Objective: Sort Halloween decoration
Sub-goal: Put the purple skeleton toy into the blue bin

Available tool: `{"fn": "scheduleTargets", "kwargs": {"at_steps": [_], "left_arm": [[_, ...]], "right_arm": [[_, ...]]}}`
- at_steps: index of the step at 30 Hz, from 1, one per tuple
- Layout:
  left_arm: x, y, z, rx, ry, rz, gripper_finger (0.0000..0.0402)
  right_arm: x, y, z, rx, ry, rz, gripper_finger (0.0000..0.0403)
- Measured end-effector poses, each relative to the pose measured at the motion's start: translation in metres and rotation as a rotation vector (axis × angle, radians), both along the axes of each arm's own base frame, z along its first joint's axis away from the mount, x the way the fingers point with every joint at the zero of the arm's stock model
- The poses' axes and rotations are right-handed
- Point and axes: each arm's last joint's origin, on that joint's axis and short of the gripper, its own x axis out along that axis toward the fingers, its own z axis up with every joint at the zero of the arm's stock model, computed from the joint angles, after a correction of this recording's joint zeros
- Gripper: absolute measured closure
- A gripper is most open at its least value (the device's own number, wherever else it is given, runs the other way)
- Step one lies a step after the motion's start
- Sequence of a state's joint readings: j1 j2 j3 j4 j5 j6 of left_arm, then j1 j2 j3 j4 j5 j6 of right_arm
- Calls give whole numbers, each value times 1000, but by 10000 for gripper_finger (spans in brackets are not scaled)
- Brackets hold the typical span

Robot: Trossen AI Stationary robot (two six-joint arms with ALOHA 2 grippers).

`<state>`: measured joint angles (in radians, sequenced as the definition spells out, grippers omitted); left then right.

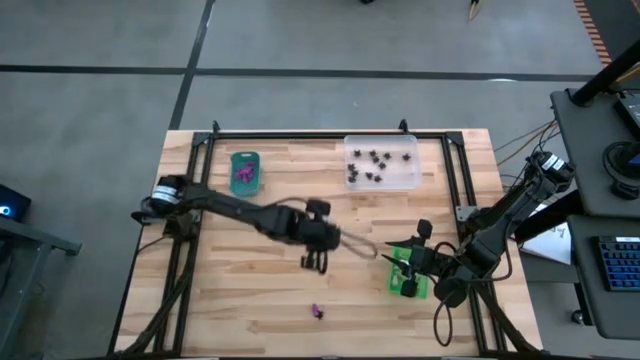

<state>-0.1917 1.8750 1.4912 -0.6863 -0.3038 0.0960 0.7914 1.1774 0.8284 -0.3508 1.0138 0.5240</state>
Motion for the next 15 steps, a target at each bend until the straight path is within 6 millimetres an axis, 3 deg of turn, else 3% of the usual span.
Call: {"fn": "scheduleTargets", "kwargs": {"at_steps": [6,15], "left_arm": [[-21,-38,-14,-70,43,-155,327],[-65,-81,-35,-175,-51,-240,331]], "right_arm": [[1,1,0,8,-8,1,266],[1,1,1,10,-12,1,266]]}}
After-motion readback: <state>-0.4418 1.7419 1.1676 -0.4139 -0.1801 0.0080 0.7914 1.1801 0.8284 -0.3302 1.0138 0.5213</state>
